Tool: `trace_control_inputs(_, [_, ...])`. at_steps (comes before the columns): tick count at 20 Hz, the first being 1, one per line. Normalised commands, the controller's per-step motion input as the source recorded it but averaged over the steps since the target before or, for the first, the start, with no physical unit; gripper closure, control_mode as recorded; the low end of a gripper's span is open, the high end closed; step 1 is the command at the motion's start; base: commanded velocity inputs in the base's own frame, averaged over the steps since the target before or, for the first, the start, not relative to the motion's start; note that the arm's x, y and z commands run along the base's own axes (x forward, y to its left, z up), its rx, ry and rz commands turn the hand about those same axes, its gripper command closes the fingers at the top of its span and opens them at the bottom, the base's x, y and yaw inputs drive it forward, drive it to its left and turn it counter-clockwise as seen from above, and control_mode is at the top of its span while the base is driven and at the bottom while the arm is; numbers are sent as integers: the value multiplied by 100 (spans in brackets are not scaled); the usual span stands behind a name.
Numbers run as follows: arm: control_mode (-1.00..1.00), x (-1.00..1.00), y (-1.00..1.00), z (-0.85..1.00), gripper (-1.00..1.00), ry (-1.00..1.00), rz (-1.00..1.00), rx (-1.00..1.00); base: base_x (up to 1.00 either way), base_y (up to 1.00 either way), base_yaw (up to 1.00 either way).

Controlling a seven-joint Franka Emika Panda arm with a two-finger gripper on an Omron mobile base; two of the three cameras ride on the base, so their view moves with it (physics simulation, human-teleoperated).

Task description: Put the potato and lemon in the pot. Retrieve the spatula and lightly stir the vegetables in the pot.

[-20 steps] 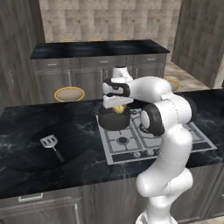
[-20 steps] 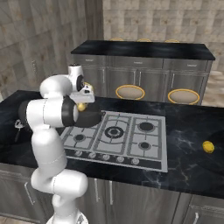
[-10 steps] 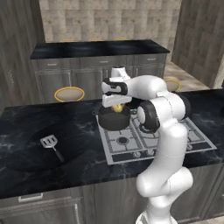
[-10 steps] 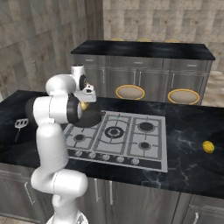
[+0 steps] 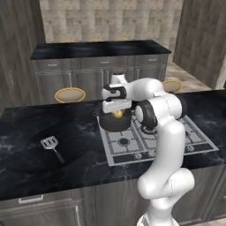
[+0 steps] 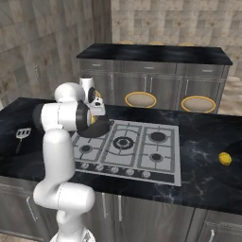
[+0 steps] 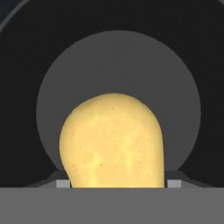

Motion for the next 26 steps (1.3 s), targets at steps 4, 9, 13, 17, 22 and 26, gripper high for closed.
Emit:
trace_control_inputs(4, [-100, 15, 0, -7, 100, 0, 0, 0, 0, 0, 0])
trace_control_inputs(9, [-100, 16, 0, 0, 100, 0, 0, 0, 0, 0, 0])
trace_control_inputs(13, [-100, 7, 0, 0, 100, 0, 0, 0, 0, 0, 0])
trace_control_inputs(17, [-100, 27, 7, -5, -100, 0, 0, 0, 0, 0, 0])
trace_control_inputs(22, [-100, 22, 4, -1, -100, 0, 0, 0, 0, 0, 0])
trace_control_inputs(26, [-100, 1, 0, 0, -100, 0, 0, 0, 0, 0, 0])
